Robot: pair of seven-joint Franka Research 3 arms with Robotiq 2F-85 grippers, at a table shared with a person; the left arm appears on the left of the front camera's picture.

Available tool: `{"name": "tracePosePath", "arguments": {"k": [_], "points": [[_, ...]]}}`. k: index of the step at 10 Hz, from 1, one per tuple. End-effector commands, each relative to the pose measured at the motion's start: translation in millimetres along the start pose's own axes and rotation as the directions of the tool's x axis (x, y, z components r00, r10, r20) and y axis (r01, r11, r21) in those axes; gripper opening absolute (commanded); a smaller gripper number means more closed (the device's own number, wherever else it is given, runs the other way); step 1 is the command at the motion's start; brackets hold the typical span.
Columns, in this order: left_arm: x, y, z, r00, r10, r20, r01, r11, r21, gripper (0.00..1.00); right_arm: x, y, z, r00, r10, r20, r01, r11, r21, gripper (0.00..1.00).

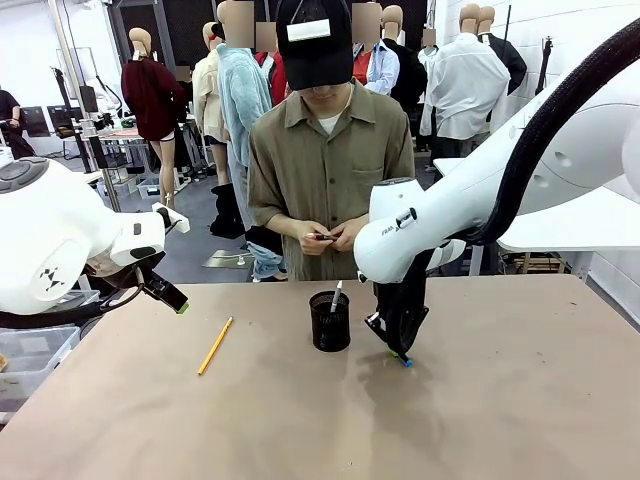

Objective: Place the pens into the pen holder.
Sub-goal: Pick up a writing instrument from the table and place it into the Pen holder.

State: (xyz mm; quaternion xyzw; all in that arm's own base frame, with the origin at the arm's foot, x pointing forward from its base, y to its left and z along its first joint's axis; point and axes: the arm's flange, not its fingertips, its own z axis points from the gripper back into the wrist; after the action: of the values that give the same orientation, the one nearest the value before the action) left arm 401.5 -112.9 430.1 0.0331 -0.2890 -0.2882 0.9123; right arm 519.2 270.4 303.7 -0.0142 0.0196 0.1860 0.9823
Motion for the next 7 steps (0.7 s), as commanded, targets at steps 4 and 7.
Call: {"name": "tracePosePath", "arguments": {"k": [4, 7], "points": [[-1.6, -0.3, -1.9, 1.0, 0.0, 0.009, -0.001, 1.0, 0.005, 1.0, -12.8, -35.1, 23.0, 0.976, 0.066, 0.208, -0.093, 0.988, 0.121, 0.0], [-1.6, -0.3, -1.9, 1.0, 0.0, 0.009, -0.001, 1.0, 0.005, 1.0, -26.3, -52.1, 35.2, 0.929, 0.11, 0.353, -0.188, 0.963, 0.194, 0.0]]}}
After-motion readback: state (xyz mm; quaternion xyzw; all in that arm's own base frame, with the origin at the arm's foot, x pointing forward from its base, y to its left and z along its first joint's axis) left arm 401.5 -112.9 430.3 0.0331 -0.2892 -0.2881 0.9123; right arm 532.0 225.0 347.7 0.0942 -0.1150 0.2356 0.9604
